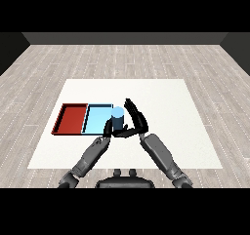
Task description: Pick the blue can and put it in the blue box
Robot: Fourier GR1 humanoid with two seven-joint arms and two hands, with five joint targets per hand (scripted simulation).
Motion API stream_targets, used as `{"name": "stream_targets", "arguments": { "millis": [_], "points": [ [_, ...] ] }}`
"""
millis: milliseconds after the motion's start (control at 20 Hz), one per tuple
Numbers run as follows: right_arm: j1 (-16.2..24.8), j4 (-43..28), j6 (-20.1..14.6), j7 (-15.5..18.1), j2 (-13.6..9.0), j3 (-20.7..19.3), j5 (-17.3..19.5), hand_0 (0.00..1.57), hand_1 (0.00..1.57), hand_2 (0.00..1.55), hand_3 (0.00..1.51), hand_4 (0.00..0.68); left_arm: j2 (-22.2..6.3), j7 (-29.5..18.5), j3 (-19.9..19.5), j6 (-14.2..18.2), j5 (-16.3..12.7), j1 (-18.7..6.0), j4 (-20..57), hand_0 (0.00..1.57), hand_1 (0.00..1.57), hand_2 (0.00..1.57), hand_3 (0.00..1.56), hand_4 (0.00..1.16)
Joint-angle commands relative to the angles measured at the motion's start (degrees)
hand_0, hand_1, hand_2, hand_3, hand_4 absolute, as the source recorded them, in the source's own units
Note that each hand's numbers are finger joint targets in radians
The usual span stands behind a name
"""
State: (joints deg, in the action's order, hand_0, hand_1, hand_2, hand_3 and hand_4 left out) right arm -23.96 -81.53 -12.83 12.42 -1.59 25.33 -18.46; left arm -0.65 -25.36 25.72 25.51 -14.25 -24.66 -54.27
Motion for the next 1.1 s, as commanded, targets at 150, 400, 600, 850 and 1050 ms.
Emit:
{"name": "stream_targets", "arguments": {
  "millis": [150,400,600,850,1050],
  "points": [
    [6.28,-12.69,1.9,-3.4,-4.69,-5.89,-0.91,0.0,0.0,0.0,0.0,0.0,-1.5,1.97,-1.12,-0.24,2.23,-0.29,-0.6,1.57,1.57,1.57,1.49,1.12],
    [17.1,-16.89,4.05,4.43,-4.7,-7.42,-2.14,0.0,0.0,0.0,0.0,0.0,-1.17,3.45,-4.26,0.29,2.63,-4.07,2.98,1.57,1.57,1.57,1.49,1.13],
    [17.96,-22.32,5.24,-0.11,-8.98,-14.82,-5.85,0.0,0.0,0.0,0.0,0.0,-3.94,6.14,-5.77,0.93,3.8,-2.51,0.34,1.57,1.57,1.57,1.49,1.14],
    [22.94,-21.84,8.62,1.84,-12.83,-19.47,-7.38,0.0,0.0,0.0,0.0,0.0,-9.85,5.74,-11.3,-1.99,2.93,-5.01,10.0,1.57,1.57,1.57,1.49,1.13],
    [21.65,-22.82,6.45,0.52,-11.47,-19.04,-6.11,0.0,0.0,0.0,0.0,0.0,-16.53,12.04,-15.68,-4.66,0.85,-6.33,12.3,1.57,1.57,1.57,1.5,1.09]
  ]
}}
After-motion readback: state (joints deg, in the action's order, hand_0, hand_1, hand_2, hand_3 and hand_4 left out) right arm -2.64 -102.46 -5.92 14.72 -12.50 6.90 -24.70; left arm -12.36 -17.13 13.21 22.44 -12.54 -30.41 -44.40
